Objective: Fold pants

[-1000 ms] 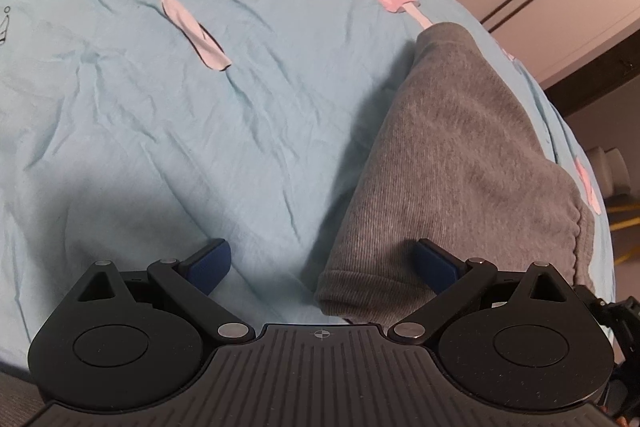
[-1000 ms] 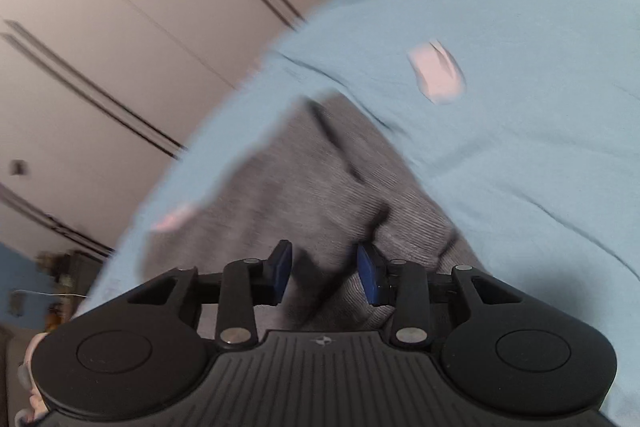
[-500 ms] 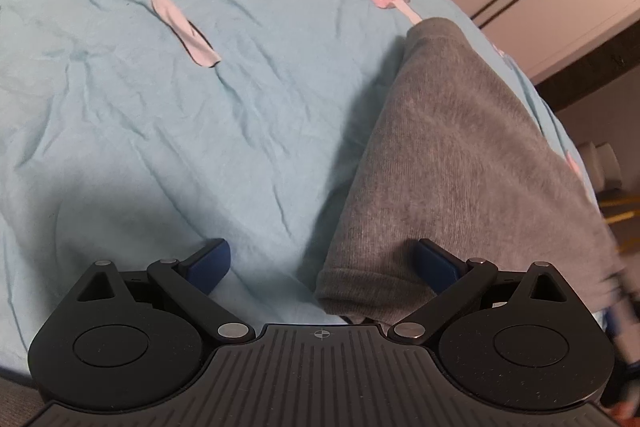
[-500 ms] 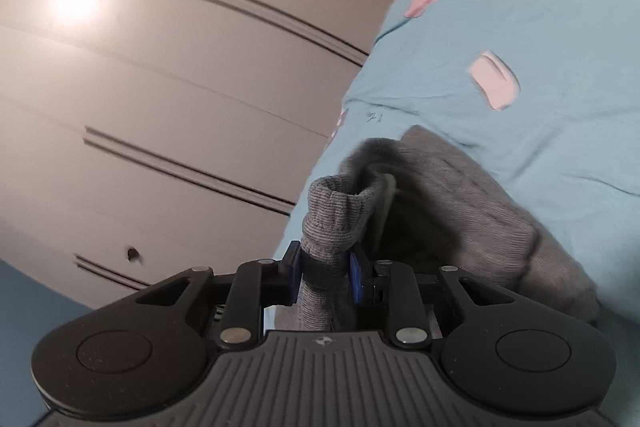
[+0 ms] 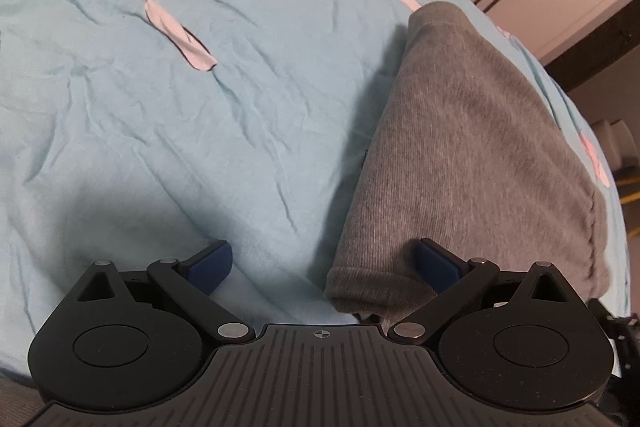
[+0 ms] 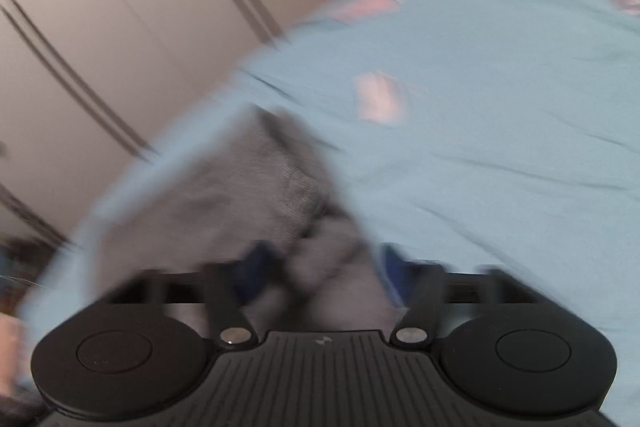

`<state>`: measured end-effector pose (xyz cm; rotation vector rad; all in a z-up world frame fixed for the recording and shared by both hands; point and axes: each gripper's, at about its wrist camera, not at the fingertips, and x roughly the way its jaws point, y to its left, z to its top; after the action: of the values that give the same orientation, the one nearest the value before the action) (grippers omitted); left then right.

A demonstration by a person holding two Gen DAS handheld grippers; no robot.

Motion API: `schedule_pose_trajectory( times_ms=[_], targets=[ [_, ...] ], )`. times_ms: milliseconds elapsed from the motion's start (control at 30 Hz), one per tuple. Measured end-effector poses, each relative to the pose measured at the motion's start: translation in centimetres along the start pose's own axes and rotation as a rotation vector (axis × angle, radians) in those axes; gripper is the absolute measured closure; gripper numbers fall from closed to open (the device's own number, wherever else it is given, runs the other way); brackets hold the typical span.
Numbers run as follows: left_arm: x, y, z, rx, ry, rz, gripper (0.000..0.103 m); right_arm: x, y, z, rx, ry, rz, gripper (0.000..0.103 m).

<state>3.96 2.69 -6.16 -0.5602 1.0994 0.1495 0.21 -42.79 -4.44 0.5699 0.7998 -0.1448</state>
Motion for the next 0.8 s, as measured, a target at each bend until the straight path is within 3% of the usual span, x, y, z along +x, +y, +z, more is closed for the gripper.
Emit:
schedule_pose_trajectory(
  times_ms=[67,167,300,400,433,467,500,633,800],
  targets=[
    [-0.4,-0.4,0.0,0.032,-0.009,0.015,0.002,-0.7,-0.2,-0.1,0.023,-0.031,0.002,0.023],
    [-1.3,-1.9,0.0,0.119,-0.044,0.054,0.002,-2.5,0.9,0.3,-0.045,-0.113,0.027,0.022],
    [-2.8,-4.3,0.5,0.244,-0.138,0.070,0.002,-3.5,2.8,0.6,-0.138,-0.217,0.101,0.022],
    [-3.4,-5.7,1.6,0.284,-0.202,0.073,0.002,-2.8,4.3,0.4,-0.217,-0.262,0.155,0.024],
    [-3.4,-6.3,2.0,0.294,-0.215,0.070,0.002,-2.4,4.9,0.2,-0.260,-0.262,0.146,0.035],
    [-3.3,-6.8,2.4,0.304,-0.227,0.065,0.002,-1.8,5.4,-0.1,-0.309,-0.258,0.123,0.053],
    [-3.0,-7.4,2.7,0.314,-0.239,0.062,0.002,-1.0,5.8,-0.3,-0.349,-0.245,0.100,0.057],
    [-0.8,-10.5,3.7,0.381,-0.268,0.086,0.002,0.7,6.1,-1.2,-0.448,-0.250,0.023,0.055],
    [2.9,-15.1,3.4,0.549,-0.271,0.100,0.002,1.7,5.1,-1.0,-0.402,-0.194,0.008,0.042]
  ],
)
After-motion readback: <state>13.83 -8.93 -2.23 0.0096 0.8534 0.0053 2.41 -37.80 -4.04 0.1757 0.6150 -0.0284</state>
